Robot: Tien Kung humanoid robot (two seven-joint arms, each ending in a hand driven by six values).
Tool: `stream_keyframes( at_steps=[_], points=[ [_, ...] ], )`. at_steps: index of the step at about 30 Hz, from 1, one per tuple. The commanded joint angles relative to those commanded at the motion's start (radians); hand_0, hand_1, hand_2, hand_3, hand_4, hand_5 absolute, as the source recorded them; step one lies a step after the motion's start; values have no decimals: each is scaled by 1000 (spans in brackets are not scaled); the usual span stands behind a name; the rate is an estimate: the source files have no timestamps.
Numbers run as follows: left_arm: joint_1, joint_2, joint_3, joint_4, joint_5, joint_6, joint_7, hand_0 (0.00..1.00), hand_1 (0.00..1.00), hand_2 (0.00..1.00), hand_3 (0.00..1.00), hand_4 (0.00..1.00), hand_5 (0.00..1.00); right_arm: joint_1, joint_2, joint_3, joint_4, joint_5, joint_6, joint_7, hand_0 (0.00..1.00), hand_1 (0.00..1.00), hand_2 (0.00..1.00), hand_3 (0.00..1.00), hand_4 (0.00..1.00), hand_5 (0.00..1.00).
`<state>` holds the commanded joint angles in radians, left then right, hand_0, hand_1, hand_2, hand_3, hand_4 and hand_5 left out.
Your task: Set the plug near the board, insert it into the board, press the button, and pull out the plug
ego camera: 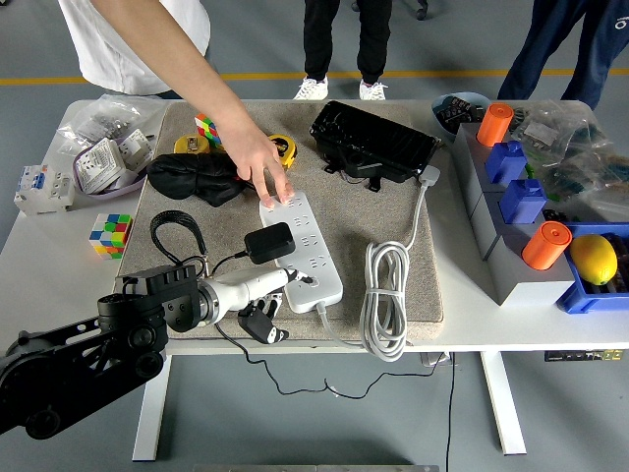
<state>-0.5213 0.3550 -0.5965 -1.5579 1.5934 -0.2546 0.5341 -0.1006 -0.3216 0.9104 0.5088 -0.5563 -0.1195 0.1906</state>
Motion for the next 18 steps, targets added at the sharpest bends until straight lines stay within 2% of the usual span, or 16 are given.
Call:
stream_keyframes(
  at_steps=[18],
  points=[
    [-14,-12,17,11,-5,-4,3,57,123,189,926,734,2,-2,3,7,0,-1,0,1,621,618,579,541,628,125]
  ],
)
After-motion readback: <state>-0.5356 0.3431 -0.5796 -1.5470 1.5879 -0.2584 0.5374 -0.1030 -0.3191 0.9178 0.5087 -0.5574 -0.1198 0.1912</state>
